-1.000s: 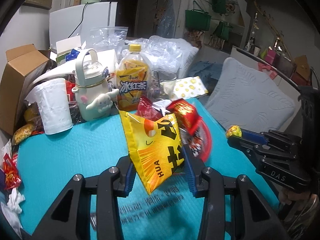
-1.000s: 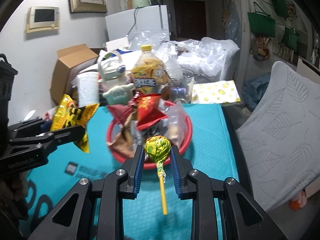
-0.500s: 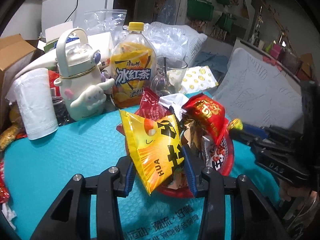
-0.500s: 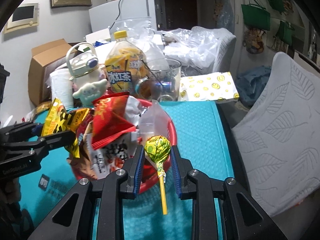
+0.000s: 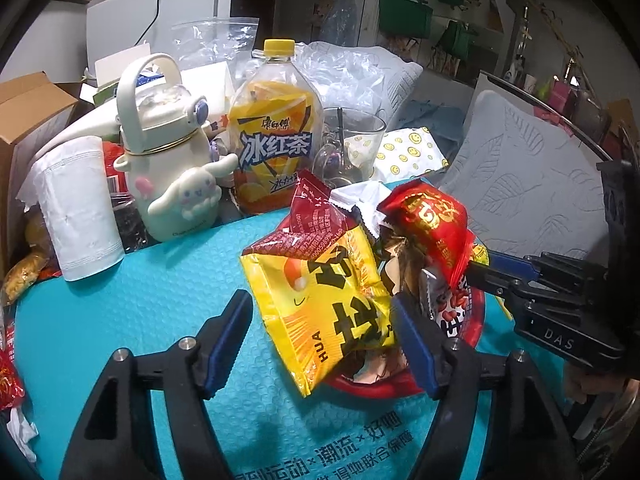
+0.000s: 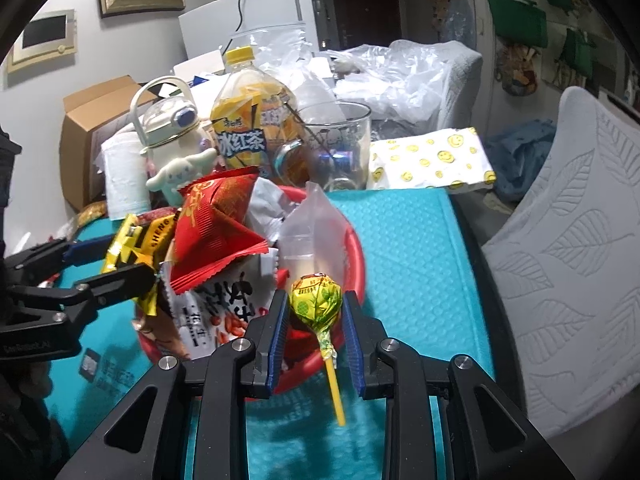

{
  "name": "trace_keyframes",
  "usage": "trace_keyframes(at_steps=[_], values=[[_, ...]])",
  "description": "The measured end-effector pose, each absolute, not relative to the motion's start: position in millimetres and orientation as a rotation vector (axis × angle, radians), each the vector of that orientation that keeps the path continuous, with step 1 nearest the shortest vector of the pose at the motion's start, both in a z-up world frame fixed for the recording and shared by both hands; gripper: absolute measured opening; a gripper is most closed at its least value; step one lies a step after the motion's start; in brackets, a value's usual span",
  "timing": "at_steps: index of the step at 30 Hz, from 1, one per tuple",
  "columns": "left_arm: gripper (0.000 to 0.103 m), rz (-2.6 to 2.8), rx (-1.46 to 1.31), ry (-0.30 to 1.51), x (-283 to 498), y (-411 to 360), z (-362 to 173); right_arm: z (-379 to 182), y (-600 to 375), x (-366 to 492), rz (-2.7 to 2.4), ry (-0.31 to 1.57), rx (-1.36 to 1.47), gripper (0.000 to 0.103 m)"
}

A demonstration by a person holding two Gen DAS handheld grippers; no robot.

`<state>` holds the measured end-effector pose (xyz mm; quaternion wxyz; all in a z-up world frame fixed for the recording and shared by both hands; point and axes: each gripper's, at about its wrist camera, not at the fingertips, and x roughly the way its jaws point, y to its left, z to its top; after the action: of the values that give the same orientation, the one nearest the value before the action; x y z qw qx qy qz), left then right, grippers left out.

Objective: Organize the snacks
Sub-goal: 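Open left gripper dropping chip bag while right gripper releases lollipop into basket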

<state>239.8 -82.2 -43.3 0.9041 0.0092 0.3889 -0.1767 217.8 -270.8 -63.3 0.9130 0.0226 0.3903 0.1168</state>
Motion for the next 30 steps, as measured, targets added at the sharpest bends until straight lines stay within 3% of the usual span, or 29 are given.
trace_keyframes(at_steps=[30], values=[[0.070, -0.353, 0.001, 0.771, 228.2, -78.9, -32.4, -56.4, -273.8, 205.9, 0.261, 0.810, 0.056, 0.031]])
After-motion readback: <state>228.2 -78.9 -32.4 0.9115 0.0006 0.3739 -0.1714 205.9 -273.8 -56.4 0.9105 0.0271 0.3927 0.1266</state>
